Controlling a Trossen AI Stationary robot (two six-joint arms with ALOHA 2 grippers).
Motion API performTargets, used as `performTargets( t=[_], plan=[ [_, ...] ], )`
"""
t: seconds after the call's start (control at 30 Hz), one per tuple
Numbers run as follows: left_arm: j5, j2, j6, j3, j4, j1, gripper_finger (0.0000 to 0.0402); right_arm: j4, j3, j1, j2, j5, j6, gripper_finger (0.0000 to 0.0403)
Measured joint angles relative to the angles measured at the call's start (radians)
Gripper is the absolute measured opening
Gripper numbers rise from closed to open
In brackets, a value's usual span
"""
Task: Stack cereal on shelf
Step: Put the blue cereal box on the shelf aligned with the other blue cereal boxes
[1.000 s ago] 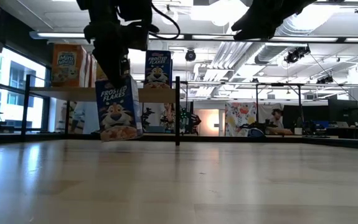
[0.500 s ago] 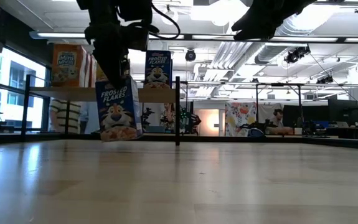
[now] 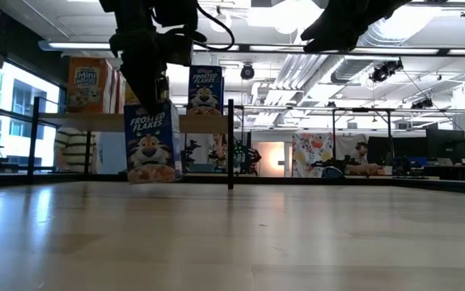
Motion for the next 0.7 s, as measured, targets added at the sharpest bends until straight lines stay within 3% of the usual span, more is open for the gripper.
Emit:
performTargets(
  t=[0.7],
  plan=[
    [-0.009,0.002,-0.019,-0.036,0.036,-0.016,0.0188,0.000,0.000,0.000,0.000,0.000,0.000,0.0264]
  ],
)
